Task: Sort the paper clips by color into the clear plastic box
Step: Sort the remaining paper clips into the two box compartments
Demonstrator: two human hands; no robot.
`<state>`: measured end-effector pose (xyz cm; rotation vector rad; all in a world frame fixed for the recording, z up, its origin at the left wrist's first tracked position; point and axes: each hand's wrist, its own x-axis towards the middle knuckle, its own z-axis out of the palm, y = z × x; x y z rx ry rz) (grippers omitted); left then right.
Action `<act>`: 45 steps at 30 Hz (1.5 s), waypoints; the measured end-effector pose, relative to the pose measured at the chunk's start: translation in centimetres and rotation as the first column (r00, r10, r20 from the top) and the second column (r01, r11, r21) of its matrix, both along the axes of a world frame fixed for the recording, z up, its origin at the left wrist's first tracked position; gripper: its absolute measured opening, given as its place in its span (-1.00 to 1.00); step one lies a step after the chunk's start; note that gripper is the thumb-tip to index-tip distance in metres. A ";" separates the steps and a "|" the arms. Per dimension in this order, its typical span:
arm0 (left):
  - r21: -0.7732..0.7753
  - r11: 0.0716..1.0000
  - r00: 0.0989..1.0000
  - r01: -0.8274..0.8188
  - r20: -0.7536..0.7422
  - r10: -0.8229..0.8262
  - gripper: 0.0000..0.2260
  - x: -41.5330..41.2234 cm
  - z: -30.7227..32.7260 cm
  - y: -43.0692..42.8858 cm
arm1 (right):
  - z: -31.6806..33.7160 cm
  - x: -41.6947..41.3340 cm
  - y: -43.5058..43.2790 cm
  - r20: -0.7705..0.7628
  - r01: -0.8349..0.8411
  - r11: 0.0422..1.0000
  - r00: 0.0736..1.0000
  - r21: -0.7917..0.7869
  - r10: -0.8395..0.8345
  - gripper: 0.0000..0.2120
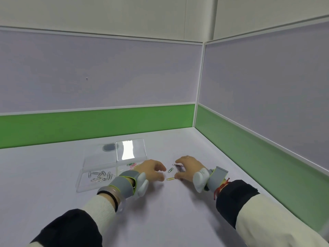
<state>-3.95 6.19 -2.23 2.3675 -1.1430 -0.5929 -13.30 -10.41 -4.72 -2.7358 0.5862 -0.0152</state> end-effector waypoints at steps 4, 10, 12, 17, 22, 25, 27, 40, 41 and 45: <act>0.052 0.999 0.993 -0.005 0.115 -0.001 -0.58 -0.2 -0.1 -1.0 | 0.0 0.4 -0.4 0.118 0.090 0.990 0.988 0.107 -0.103 -0.64; 0.085 0.996 0.972 0.006 0.233 -0.026 -0.53 -0.9 -0.8 -3.4 | 0.8 -0.8 -1.2 0.110 0.138 0.969 0.981 0.205 -0.163 -0.80; 0.094 0.996 0.971 -0.008 0.238 -0.014 -0.52 -0.9 -1.2 -4.3 | 0.5 -1.0 -1.0 0.037 0.121 0.978 0.991 0.171 -0.129 -0.73; 0.153 0.988 0.949 0.020 0.308 -0.067 -0.67 -1.0 -1.5 -5.2 | 0.2 -0.1 -0.4 0.043 0.082 0.989 0.995 0.121 -0.088 -0.74; 0.144 0.989 0.909 0.014 0.410 -0.072 -0.77 -0.6 -2.0 -5.5 | 0.1 0.5 -0.8 0.073 0.105 0.988 0.991 0.113 -0.114 -0.85; 0.158 0.987 0.905 0.011 0.418 -0.077 -0.74 -0.5 -2.3 -5.7 | -0.1 0.4 -1.1 0.084 0.116 0.987 0.989 0.111 -0.125 -0.84; 0.156 0.988 0.911 0.012 0.407 -0.075 -0.71 -0.5 -2.4 -5.8 | -0.2 0.3 -1.2 0.086 0.109 0.988 0.989 0.110 -0.119 -0.84; 0.065 0.998 0.917 0.001 0.398 -0.027 -0.72 -0.2 -1.7 -4.6 | 0.4 1.6 -1.2 0.143 0.001 0.994 0.990 0.111 -0.017 -0.78; 0.094 0.996 0.903 0.005 0.426 -0.045 -0.70 -0.1 -1.6 -4.4 | 0.5 1.8 -1.0 0.114 -0.038 0.996 0.993 0.086 0.028 -0.77; 0.215 0.976 0.856 0.021 0.501 -0.129 -0.69 -0.1 -1.6 -4.4 | 0.7 2.0 -0.8 0.014 -0.092 0.996 0.996 0.018 0.092 -0.74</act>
